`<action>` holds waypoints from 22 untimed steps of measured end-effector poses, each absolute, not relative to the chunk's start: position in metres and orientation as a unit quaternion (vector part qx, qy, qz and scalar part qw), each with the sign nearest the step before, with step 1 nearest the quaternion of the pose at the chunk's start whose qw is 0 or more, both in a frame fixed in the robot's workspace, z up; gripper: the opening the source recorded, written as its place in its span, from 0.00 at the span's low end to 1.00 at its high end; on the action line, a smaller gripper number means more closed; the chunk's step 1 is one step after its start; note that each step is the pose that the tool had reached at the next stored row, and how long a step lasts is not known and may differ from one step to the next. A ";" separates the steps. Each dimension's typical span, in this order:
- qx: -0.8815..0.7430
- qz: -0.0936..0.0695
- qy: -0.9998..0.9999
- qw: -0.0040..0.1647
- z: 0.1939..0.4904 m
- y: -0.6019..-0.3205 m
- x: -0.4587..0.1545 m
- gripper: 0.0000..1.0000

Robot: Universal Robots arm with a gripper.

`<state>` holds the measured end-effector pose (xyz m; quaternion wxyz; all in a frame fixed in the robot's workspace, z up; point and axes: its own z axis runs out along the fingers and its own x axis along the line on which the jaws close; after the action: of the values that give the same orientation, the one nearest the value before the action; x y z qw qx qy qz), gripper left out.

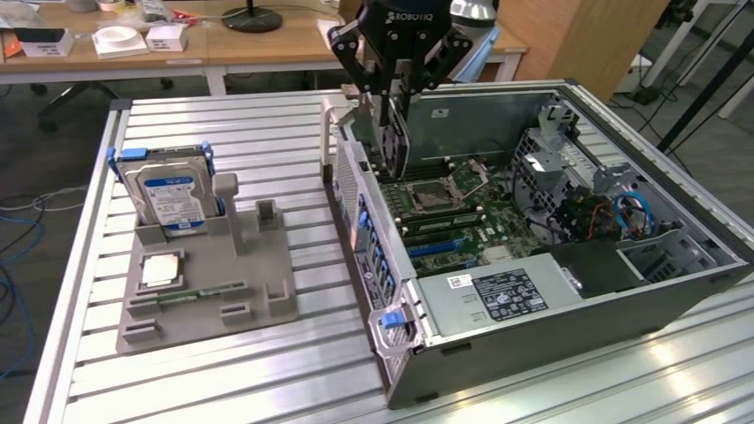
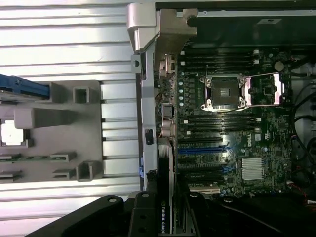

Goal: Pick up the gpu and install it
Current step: 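Pick up the gpu and move the gpu toward the slot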

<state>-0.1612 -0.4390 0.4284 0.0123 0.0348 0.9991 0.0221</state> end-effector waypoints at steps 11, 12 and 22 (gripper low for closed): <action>0.035 0.022 0.999 0.012 0.428 -0.439 -0.153 0.26; 0.035 0.022 0.999 0.012 0.428 -0.439 -0.152 0.26; 0.035 0.022 0.999 0.012 0.428 -0.439 -0.134 0.26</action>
<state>-0.1339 -0.4390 0.4284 0.0123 0.0348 0.9991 0.0222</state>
